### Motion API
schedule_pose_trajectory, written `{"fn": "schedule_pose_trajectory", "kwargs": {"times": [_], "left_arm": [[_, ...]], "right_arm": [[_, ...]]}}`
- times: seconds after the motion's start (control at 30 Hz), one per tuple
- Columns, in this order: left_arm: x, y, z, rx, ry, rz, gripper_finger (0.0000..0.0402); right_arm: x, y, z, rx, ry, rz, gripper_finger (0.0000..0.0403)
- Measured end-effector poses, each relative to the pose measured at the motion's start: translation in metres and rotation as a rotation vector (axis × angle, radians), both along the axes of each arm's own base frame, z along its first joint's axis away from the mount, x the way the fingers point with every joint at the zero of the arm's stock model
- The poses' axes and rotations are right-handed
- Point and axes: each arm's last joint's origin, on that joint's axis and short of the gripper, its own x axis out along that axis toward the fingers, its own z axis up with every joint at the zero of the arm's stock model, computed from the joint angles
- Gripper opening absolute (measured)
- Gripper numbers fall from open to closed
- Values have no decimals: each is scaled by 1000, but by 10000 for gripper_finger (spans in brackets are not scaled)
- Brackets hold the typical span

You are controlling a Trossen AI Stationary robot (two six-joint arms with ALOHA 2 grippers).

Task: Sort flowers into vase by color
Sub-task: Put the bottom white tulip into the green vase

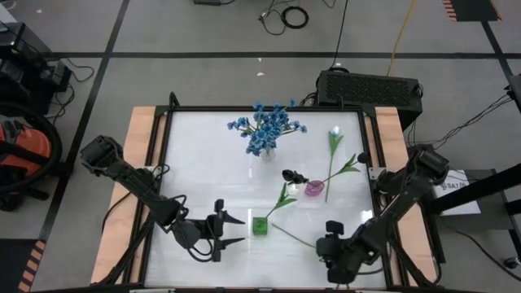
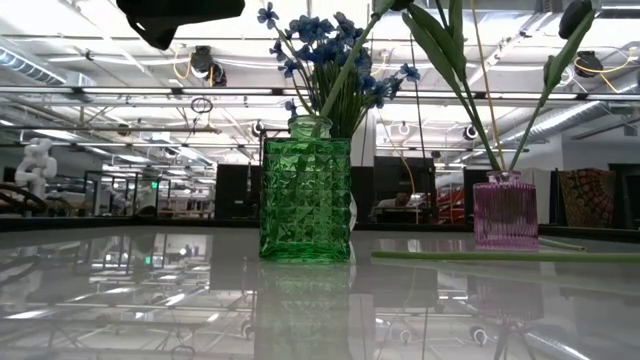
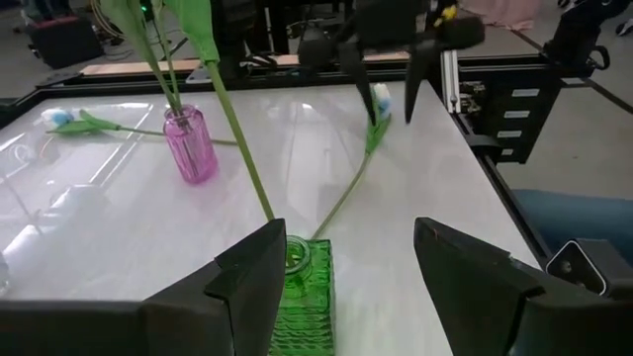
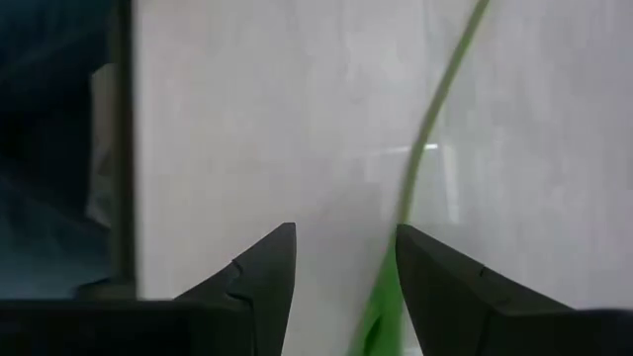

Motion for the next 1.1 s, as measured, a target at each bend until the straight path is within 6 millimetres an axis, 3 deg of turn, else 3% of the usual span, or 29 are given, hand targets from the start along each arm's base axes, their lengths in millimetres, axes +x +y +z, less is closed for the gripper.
{"fn": "schedule_pose_trajectory", "kwargs": {"times": [0.27,0.47,0.6,0.8,0.9,1.1], "left_arm": [[4,5,0,8,4,20,231],[5,7,-1,9,4,26,231],[5,7,-1,9,5,25,231],[7,9,2,12,-15,29,231],[10,11,4,2,-38,38,231],[13,15,7,-20,-68,55,231]], "right_arm": [[19,-11,-19,-33,74,-10,158],[24,-13,-38,-36,173,2,125],[26,-14,-41,-45,177,10,92],[25,-14,-37,-44,183,42,13],[23,-15,-29,-44,211,36,11],[19,-12,5,-66,253,47,5]]}}
